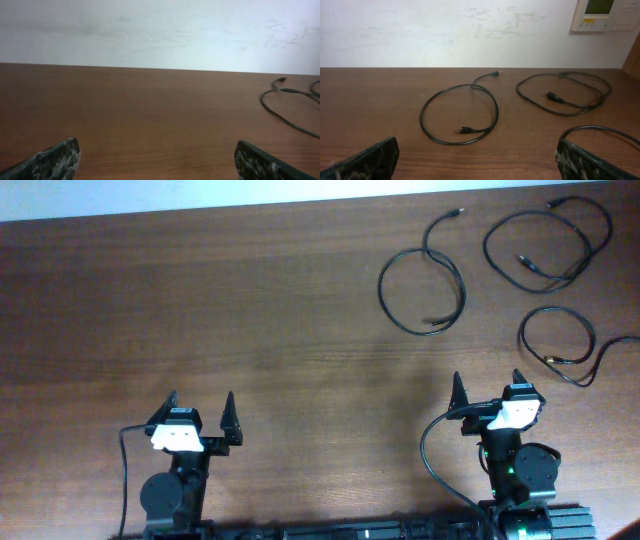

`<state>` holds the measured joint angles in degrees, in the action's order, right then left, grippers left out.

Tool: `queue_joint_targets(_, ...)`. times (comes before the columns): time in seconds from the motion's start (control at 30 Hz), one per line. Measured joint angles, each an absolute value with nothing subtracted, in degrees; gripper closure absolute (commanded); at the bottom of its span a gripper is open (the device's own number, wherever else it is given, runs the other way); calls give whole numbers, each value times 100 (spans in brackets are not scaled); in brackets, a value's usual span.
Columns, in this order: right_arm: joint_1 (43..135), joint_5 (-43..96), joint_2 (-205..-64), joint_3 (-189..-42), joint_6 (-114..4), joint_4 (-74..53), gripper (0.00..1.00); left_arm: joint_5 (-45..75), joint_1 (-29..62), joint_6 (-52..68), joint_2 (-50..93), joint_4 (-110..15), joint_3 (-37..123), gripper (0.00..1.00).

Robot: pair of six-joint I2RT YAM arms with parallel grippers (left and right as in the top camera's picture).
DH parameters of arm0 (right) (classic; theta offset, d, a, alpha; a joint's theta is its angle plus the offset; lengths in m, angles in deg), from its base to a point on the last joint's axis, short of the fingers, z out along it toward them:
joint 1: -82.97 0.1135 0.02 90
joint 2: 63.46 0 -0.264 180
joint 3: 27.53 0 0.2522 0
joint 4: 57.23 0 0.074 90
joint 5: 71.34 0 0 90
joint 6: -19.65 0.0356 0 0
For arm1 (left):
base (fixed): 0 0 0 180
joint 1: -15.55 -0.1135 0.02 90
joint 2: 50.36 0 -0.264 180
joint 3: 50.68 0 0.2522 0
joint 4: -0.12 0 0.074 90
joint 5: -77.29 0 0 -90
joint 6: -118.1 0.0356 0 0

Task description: Untangle cables

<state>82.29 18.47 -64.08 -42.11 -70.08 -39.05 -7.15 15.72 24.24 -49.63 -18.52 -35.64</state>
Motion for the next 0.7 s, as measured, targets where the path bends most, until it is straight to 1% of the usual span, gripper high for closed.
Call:
queue_joint_targets(0.23,8229,1845,-6408,-4211,-7003,-3905,2,-717,1572,3431,-4963,-1830,-3577,1)
queue_joint_targets(0.7,8229,1845,-6408,-4211,-7008,-3905,2,-717,1572,3584,-4963,-1808,-3586,1)
